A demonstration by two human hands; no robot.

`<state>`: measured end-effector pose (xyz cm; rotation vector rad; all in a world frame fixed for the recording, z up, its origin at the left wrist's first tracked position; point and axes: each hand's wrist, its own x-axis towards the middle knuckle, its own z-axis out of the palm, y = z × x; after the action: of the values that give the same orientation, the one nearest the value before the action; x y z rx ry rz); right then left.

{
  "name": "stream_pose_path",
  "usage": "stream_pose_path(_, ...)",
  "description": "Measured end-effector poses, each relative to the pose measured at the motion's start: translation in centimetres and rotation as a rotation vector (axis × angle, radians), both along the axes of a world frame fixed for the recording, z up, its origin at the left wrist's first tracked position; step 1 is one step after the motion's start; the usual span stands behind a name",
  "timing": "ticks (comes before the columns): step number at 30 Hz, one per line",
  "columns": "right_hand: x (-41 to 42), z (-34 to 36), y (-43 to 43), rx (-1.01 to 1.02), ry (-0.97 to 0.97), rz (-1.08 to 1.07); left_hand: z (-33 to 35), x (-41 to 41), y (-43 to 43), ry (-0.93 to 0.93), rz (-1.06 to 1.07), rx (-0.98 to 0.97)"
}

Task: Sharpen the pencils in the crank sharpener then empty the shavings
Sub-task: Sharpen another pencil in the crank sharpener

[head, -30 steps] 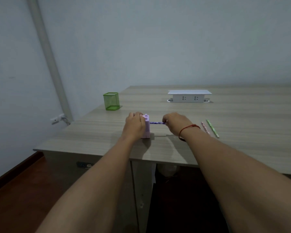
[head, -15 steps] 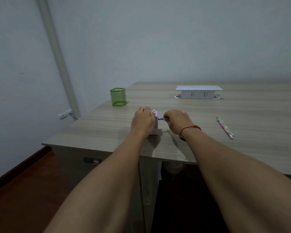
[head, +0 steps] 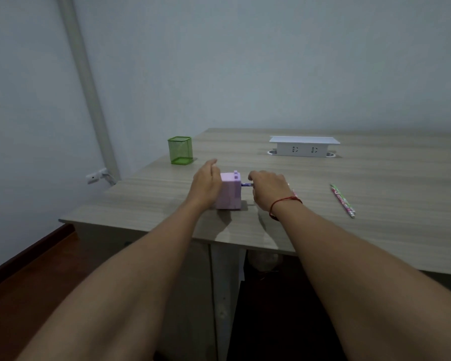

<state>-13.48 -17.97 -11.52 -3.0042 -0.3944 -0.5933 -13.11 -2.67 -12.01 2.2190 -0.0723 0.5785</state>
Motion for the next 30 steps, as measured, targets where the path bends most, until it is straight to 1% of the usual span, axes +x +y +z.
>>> stream_pose_path(2,-0.1,0.3,0.4,0.031,0.011,0.039,-0.5,-0.2,0.9,0.033,0.030,-0.038)
stream_pose_path(6,-0.3,1.0,1.5,0.128,0.145,0.208,-2.0,-0.4,2.4,0.144,0.001,0.036)
stream_pose_path(8,-0.5,1.2,2.4,0.113,0.207,0.280,-2.8,-0.2,3.1,0.171,-0.034,0.075)
stream_pose_path(10,-0.7,1.1,3.4,0.080,0.239,0.304,-3.2,-0.4,3.7,0.230,-0.037,0.206)
stream_pose_path(11,-0.8,1.0,4.0,0.061,0.244,0.287,-3.2,-0.5,3.8,0.257,-0.031,0.293)
stream_pose_path(13,-0.5,0.7,4.9,0.027,0.239,0.213,-3.1,-0.7,3.9,0.281,-0.018,0.392)
stream_pose_path(17,0.2,0.1,6.2,-0.007,0.188,0.111,-2.9,-0.4,4.0,0.258,-0.017,0.510)
stream_pose_path(19,0.3,-0.2,6.4,-0.003,0.149,0.095,-2.8,-0.3,4.0,0.246,-0.027,0.560)
stream_pose_path(23,0.2,-0.5,6.2,0.007,0.135,0.104,-2.9,-0.1,4.4,0.229,-0.044,0.648)
stream_pose_path(27,0.3,-0.9,6.2,-0.012,0.101,0.096,-2.8,0.4,4.8,0.150,-0.059,0.778)
stream_pose_path(30,0.4,-1.3,6.1,-0.024,0.082,0.111,-1.7,0.8,5.0,0.054,-0.038,0.913)
